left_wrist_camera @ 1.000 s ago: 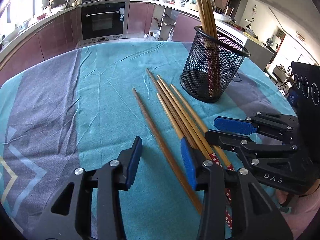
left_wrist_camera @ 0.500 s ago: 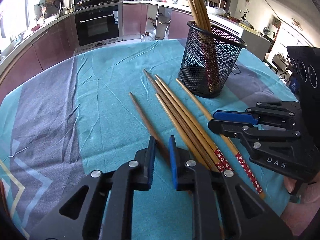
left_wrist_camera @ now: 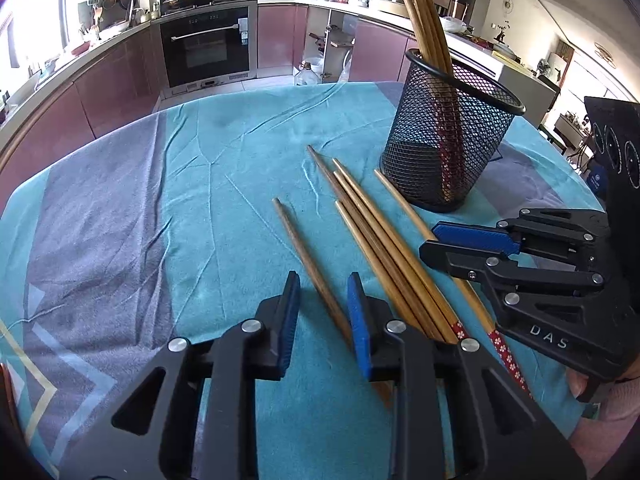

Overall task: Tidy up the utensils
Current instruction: 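Close both tools on the next chopstick on the cloth, then raise the held chopstick upright and lower it into the mesh cup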

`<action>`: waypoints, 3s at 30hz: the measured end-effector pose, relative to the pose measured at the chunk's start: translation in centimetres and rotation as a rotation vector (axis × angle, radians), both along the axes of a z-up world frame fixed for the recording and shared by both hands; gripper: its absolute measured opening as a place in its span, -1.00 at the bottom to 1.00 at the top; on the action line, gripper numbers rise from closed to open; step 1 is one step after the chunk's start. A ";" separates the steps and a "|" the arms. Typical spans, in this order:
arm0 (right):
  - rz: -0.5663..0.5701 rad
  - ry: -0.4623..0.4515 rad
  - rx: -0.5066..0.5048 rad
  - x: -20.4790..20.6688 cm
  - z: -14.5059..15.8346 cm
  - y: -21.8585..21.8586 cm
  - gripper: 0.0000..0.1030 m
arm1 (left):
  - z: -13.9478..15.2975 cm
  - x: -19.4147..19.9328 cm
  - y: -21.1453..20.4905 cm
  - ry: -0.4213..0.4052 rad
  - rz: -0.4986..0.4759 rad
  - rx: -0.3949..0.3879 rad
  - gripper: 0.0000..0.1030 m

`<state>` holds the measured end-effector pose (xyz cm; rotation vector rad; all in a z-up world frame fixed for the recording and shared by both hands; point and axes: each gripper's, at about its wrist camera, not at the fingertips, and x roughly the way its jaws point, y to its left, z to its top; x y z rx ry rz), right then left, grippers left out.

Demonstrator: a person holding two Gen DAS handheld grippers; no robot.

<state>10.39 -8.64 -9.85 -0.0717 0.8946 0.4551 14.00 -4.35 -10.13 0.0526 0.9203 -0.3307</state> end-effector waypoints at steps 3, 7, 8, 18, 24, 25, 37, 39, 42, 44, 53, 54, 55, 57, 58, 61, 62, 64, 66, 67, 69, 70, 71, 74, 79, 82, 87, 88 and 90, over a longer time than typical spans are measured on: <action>-0.004 0.004 0.012 0.1 0.0 -0.2 -0.81 | 0.0 0.1 -0.1 -0.002 0.011 -0.003 -0.72; -0.010 0.009 0.032 0.1 0.0 -0.7 -0.90 | -0.1 -0.1 0.0 -0.008 0.031 -0.016 -0.74; -0.010 0.011 0.038 0.1 0.0 -0.8 -0.90 | -0.1 -0.2 0.0 -0.008 0.036 -0.021 -0.75; 0.005 0.001 0.091 -1.0 1.0 -2.0 -0.90 | 0.6 -1.3 0.8 -0.020 0.061 -0.048 -0.83; 0.025 -0.024 0.142 -2.0 2.3 -2.8 -0.90 | 2.0 -2.1 1.8 -0.040 0.055 -0.095 -0.84; 0.028 -0.029 0.149 -2.1 2.5 -2.9 -0.90 | 2.3 -2.2 1.9 -0.044 0.053 -0.105 -0.84; 0.039 -0.110 0.224 -3.8 5.6 -4.5 -0.90 | 6.2 -4.1 2.4 -0.116 -0.002 -0.206 -0.86; 0.032 -0.128 0.232 -4.1 6.1 -4.8 -0.90 | 7.0 -4.4 2.5 -0.133 -0.013 -0.221 -0.86; 0.022 -0.150 0.253 -4.3 6.9 -5.5 -0.90 | 8.2 -4.8 2.6 -0.150 -0.027 -0.240 -0.86; 0.014 -0.164 0.266 -4.5 7.4 -6.0 -0.90 | 8.9 -5.0 2.6 -0.162 -0.037 -0.251 -0.86; -0.008 -0.227 0.315 -5.0 9.4 -7.9 -0.90 | 11.8 -6.1 2.8 -0.214 -0.071 -0.298 -0.86; -0.008 -0.234 0.319 -5.1 9.6 -8.0 -0.90 | 12.2 -6.3 2.8 -0.222 -0.073 -0.301 -0.86; -0.010 -0.243 0.321 -5.1 9.8 -8.2 -0.90 | 12.5 -6.5 2.9 -0.230 -0.077 -0.304 -0.86; -0.012 -0.256 0.324 -5.2 10.1 -8.5 -0.90 | 13.2 -6.8 3.1 -0.245 -0.078 -0.306 -0.86; -0.012 -0.261 0.326 -5.2 10.3 -8.6 -0.90 | 13.5 -7.0 3.2 -0.253 -0.079 -0.306 -0.86; -0.012 -0.279 0.330 -5.1 11.0 -8.9 -0.90 | 14.0 -6.9 3.4 -0.266 -0.082 -0.319 -0.86; -0.013 -0.285 0.331 -5.1 11.2 -8.9 -0.90 | 14.3 -6.9 3.5 -0.271 -0.083 -0.325 -0.86; -0.011 -0.296 0.337 -5.0 11.6 -9.0 -0.90 | 14.8 -7.0 3.7 -0.285 -0.079 -0.335 -0.86; -0.011 -0.308 0.337 -4.8 12.0 -9.1 -0.90 | 15.5 -6.9 3.8 -0.295 -0.078 -0.343 -0.86; -0.011 -0.315 0.336 -4.8 12.2 -9.1 -0.90 | 15.8 -6.8 3.9 -0.299 -0.078 -0.349 -0.86; -0.014 -0.329 0.334 -4.7 12.6 -9.2 -0.90 | 16.3 -6.5 3.9 -0.309 -0.077 -0.355 -0.86; -0.014 -0.335 0.334 -4.6 12.9 -9.2 -0.90 | 16.6 -6.5 3.9 -0.317 -0.077 -0.356 -0.86; -0.015 -0.342 0.333 -4.6 13.1 -9.3 -0.90 | 16.7 -6.4 3.8 -0.325 -0.076 -0.357 -0.86; -0.018 -0.365 0.327 -4.4 13.8 -9.5 -0.90 | 17.5 -6.1 3.8 -0.339 -0.082 -0.366 -0.86; -0.025 -0.411 0.319 -4.0 15.2 -9.8 -0.90 | 19.3 -5.4 3.3 -0.373 -0.089 -0.377 -0.86; -0.028 -0.439 0.320 -3.6 16.1 -10.2 -0.90 | 20.4 -4.8 3.0 -0.391 -0.094 -0.385 -0.86; -0.037 -0.464 0.322 -2.8 17.1 -10.6 -0.90 | 22.2 -4.1 2.4 -0.432 -0.106 -0.382 -0.86; -0.038 -0.468 0.322 -2.6 17.3 -10.6 -0.90 | 22.6 -4.0 2.3 -0.442 -0.110 -0.381 -0.86; -0.042 -0.475 0.321 -2.3 17.6 -10.7 -0.90 | 23.3 -3.6 2.0 -0.450 -0.116 -0.383 -0.86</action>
